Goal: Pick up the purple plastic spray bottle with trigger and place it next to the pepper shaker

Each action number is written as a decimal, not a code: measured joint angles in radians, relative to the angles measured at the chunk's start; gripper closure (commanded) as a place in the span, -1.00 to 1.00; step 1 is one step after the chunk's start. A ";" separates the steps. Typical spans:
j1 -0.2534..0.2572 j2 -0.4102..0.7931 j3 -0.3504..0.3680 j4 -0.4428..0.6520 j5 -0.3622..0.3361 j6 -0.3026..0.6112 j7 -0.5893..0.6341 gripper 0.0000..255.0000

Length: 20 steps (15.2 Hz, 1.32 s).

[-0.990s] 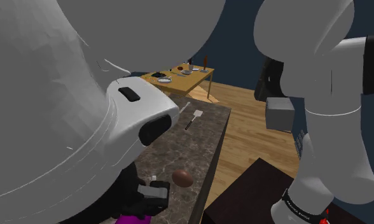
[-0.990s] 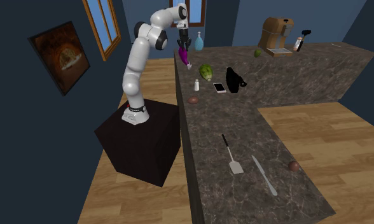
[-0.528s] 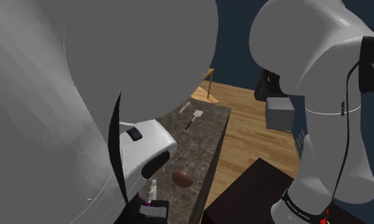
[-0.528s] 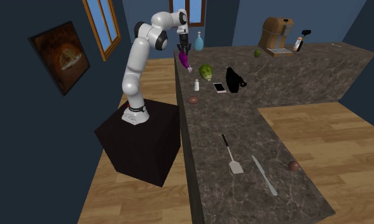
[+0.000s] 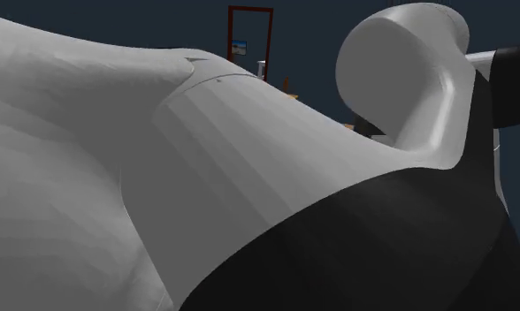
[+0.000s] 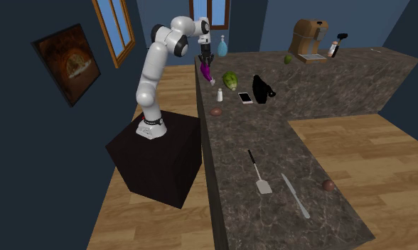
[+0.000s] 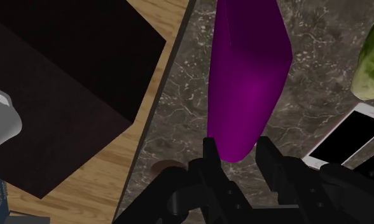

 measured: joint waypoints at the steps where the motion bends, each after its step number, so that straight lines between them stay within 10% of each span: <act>1: 0.000 0.003 -0.001 -0.008 -0.002 0.009 0.004 1.00; 20: -0.003 0.080 -0.046 -0.177 -0.074 0.204 0.089 1.00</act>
